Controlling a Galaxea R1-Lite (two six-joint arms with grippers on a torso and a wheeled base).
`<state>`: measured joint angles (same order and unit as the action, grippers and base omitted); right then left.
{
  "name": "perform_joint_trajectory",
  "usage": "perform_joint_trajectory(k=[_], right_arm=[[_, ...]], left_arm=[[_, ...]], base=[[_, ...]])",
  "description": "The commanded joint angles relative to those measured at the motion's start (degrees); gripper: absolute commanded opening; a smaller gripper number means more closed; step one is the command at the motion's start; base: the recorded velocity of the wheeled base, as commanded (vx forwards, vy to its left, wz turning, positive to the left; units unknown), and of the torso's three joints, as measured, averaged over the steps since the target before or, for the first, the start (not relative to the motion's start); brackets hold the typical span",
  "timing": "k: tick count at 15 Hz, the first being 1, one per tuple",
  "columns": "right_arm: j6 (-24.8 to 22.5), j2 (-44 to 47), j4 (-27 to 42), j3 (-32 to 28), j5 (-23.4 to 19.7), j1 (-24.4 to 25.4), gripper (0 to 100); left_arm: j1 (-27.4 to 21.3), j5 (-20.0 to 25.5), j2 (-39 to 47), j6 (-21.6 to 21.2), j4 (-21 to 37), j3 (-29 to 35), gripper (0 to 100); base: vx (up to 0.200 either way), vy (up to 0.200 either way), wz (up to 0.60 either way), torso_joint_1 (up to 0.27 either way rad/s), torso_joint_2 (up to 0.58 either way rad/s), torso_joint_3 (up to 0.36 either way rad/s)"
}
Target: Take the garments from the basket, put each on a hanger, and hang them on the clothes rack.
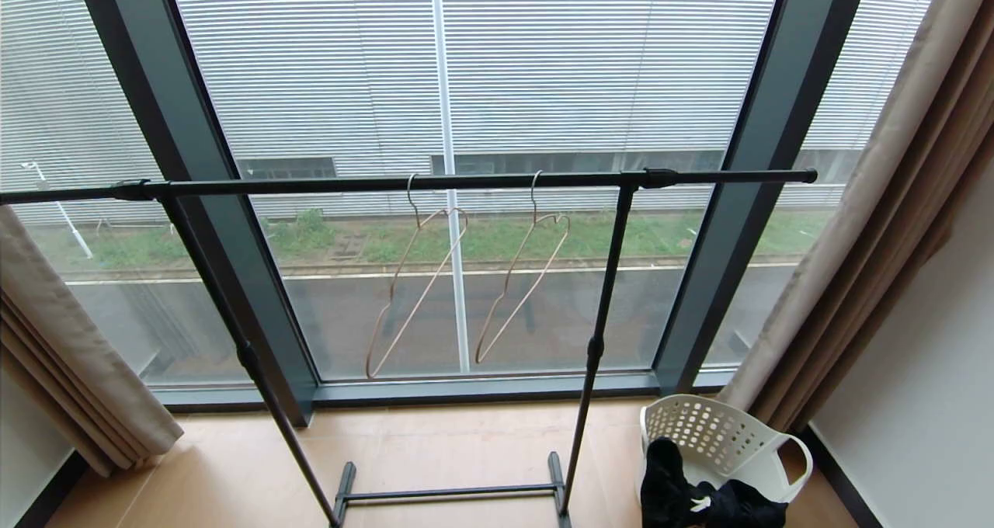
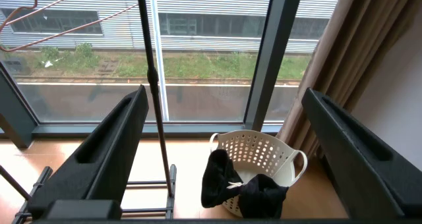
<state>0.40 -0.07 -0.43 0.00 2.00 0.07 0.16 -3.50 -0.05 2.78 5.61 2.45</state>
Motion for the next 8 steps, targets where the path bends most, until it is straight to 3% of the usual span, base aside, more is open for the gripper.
perform_joint_trajectory(k=[1, 8], right_arm=[[0.0, 0.1, 0.0, 0.0, 0.0, 0.0, 100], [-0.1, 0.1, 0.0, 0.0, -0.2, 0.0, 100]], left_arm=[[0.0, 0.0, 0.0, 0.0, 0.0, 0.0, 100], [0.0, 0.2, 0.0, -1.6, 0.1, -0.2, 100]], base=[[0.000, 0.000, 0.00, 0.000, 0.00, 0.000], [0.000, 0.000, 0.00, 0.000, 0.00, 0.000]])
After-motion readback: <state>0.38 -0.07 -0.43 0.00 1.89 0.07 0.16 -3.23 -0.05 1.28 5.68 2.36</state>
